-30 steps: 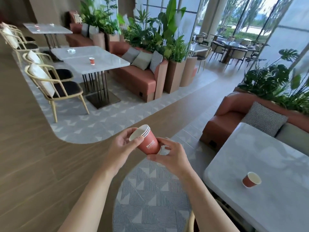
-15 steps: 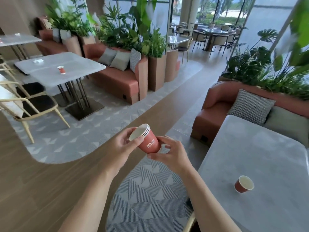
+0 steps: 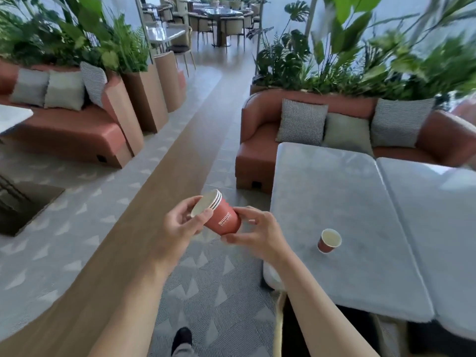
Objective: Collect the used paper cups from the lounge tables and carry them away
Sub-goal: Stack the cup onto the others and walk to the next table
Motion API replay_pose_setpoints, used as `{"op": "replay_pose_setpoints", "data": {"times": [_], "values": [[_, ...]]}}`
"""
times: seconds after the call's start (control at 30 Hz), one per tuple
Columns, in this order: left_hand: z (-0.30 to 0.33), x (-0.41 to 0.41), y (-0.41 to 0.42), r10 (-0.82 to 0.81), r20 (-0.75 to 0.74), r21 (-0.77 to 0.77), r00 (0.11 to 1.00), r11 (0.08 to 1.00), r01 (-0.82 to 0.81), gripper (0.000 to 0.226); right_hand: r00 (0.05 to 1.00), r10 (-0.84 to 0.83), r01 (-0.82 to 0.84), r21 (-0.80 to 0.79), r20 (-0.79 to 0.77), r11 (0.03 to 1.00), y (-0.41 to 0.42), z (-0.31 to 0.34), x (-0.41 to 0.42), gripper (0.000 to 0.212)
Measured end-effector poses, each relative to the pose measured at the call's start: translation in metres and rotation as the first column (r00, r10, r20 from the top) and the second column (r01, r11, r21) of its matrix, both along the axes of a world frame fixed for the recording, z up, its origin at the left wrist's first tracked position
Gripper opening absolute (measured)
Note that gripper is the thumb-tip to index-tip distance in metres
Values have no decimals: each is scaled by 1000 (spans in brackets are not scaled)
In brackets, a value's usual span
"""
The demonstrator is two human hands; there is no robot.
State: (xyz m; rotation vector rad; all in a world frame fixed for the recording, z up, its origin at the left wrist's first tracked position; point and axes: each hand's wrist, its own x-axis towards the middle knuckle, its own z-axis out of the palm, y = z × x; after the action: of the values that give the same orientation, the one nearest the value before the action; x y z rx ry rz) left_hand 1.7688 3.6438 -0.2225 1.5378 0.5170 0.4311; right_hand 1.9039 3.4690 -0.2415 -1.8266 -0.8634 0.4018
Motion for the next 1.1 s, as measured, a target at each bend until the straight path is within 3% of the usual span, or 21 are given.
{"op": "replay_pose_setpoints", "data": {"times": [0.33, 0.47, 0.7, 0.83, 1.1], "values": [[10, 81, 85, -282, 92, -11, 955, 959, 285, 59, 968, -215, 220, -26, 126, 975, 52, 41, 38, 55], [25, 91, 134, -309, 120, -19, 943, 949, 314, 74, 957, -230, 237, -18, 174, 971, 98, 62, 44, 57], [28, 103, 191, -320, 148, -62, 936, 941, 331, 73, 951, -248, 261, -47, 187, 964, 154, 72, 49, 53], [19, 118, 206, -311, 150, -130, 938, 935, 331, 72, 951, -254, 273, -93, 178, 958, 171, 66, 60, 54], [-1, 174, 208, -370, 99, -118, 924, 917, 380, 71, 942, -299, 319, -129, 149, 939, 174, 43, 106, 53]]}}
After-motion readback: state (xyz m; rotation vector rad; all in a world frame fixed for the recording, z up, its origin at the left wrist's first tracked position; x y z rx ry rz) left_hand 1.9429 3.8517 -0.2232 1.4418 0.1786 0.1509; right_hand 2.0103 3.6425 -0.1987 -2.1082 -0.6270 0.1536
